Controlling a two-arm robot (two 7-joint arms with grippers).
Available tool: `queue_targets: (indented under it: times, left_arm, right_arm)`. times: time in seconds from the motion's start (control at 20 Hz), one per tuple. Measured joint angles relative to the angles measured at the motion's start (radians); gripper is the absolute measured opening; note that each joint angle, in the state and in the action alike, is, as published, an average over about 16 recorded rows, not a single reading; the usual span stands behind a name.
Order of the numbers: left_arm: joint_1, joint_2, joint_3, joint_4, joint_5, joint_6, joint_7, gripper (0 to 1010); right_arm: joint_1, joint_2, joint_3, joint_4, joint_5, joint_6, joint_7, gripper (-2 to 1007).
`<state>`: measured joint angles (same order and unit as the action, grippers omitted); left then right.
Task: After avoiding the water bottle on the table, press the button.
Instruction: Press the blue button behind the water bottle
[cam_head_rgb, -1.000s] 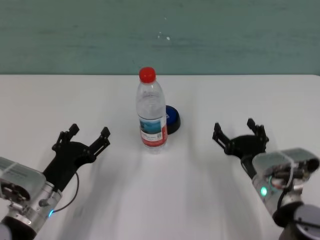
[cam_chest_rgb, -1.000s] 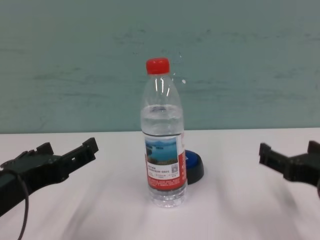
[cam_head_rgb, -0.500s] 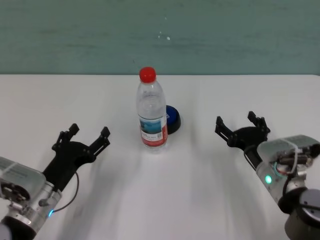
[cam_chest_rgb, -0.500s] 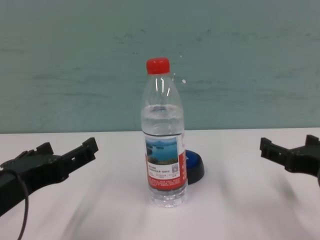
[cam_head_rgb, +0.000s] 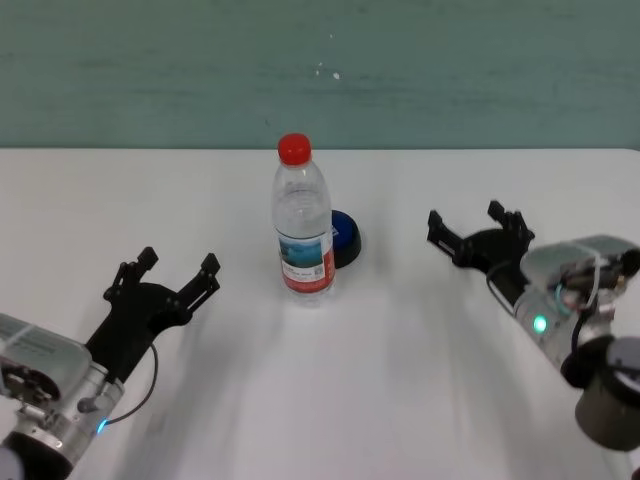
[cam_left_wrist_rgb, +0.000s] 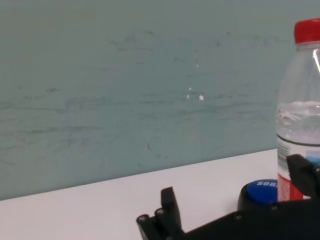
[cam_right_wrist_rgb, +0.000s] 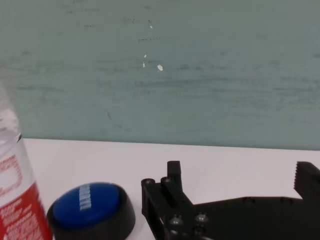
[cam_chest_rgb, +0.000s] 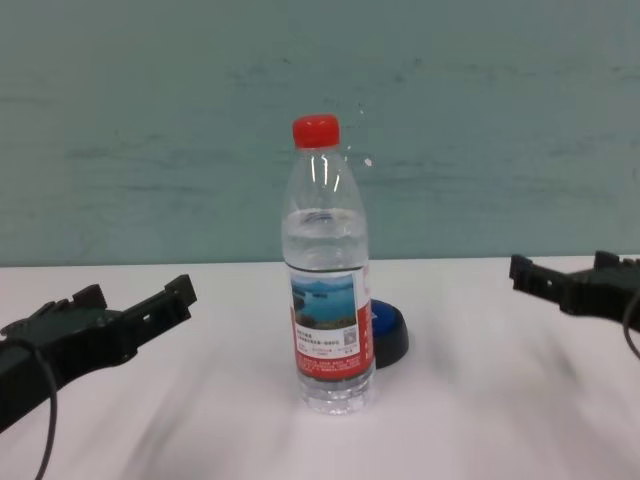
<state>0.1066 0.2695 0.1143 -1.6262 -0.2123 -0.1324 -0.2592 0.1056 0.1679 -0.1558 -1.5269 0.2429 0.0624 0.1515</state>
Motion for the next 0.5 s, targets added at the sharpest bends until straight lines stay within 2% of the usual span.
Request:
queue_targets:
  times: [0.25,0.5]
  left_arm:
    - [0.000,0.000,0.000,0.000,0.000,0.000,0.000,1010]
    - [0.000,0.000,0.000,0.000,0.000,0.000,0.000,1010]
  right_arm:
    - [0.057,0.002,-0.001,0.051,0.017,0.011,0.037,1004]
    - [0.115,0.004,-0.016,0.109,0.026,0.015,0.065,1004]
